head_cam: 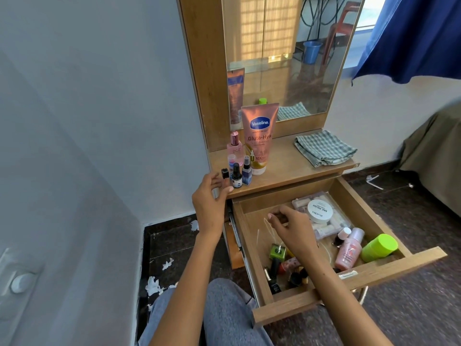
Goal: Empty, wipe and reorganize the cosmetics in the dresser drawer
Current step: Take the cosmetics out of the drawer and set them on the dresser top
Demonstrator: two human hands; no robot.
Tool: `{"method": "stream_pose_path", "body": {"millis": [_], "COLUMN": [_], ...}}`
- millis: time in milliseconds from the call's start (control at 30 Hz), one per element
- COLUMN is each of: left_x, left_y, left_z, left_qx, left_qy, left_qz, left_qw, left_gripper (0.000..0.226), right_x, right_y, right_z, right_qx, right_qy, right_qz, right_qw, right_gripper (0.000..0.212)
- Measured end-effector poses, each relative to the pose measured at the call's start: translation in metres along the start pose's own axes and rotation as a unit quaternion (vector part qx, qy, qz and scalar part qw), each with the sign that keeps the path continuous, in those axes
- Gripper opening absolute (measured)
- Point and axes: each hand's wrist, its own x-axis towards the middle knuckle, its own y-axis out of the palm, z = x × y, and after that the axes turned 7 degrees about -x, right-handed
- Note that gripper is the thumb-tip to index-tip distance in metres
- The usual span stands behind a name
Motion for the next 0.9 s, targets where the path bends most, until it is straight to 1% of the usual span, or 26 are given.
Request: {"method": "stream_pose_path", "body": {"millis": [33,100,167,233,300,333,367,433,467,533,600,633,767,833,900], "left_x": [-0.004,-0.019,-0.039,-0.060,-0.077,-0.082,-0.085,-0.085,-0.083,-0.079,-0.077,-0.078,-0.075,-0.072,-0.070], "left_y": [-0.001,-0.002,-0.002,0.002,0.009,0.014,0.019,0.030,0.035,0.044,0.050,0.052,0.056,0.056,0.056], "left_z": [0.000,-0.001,-0.003,-0.003,-0.002,-0.002,-0.002,-0.006,-0.008,-0.012,-0.013,-0.013,-0.016,-0.019,-0.020], "left_qx": [0.007,0.036,0.064,0.088,0.130,0.163,0.202,0.275,0.305,0.356,0.384,0.389,0.384,0.383,0.371], "left_qy": [0.008,0.056,0.107,0.122,0.111,0.113,0.125,0.167,0.185,0.204,0.214,0.220,0.243,0.264,0.267], "left_qz": [-0.011,-0.030,-0.017,0.043,0.138,0.196,0.257,0.370,0.412,0.465,0.493,0.498,0.496,0.504,0.516], "left_qw": [1.000,0.997,0.992,0.988,0.976,0.960,0.937,0.872,0.839,0.784,0.751,0.743,0.740,0.728,0.724], "left_gripper": [0.045,0.044,0.036,0.025,0.015,0.014,0.017,0.026,0.030,0.038,0.041,0.041,0.033,0.033,0.034], "right_x": [0.000,0.001,0.001,0.001,0.001,0.000,0.000,-0.001,0.000,0.000,0.001,0.002,0.004,0.004,0.003], "right_y": [0.000,0.001,0.001,-0.001,-0.004,-0.005,-0.007,-0.008,-0.007,-0.007,-0.007,-0.006,-0.006,-0.007,-0.007], "right_z": [0.000,0.000,-0.001,-0.005,-0.008,-0.010,-0.011,-0.010,-0.010,-0.009,-0.010,-0.010,-0.010,-0.009,-0.009], "right_qx": [-0.001,-0.006,-0.012,-0.012,-0.007,-0.003,0.000,0.000,-0.001,-0.003,-0.003,-0.004,0.000,0.006,0.012], "right_qy": [0.002,0.011,0.032,0.082,0.133,0.150,0.161,0.171,0.174,0.179,0.189,0.193,0.204,0.212,0.214], "right_qz": [0.000,-0.006,-0.023,-0.048,-0.071,-0.078,-0.081,-0.080,-0.076,-0.070,-0.068,-0.068,-0.068,-0.072,-0.078], "right_qw": [1.000,1.000,0.999,0.995,0.989,0.986,0.984,0.982,0.982,0.981,0.980,0.979,0.977,0.975,0.974], "right_gripper": [0.006,0.006,0.005,0.002,0.003,0.004,0.004,0.004,0.005,0.006,0.006,0.006,0.007,0.007,0.007]}}
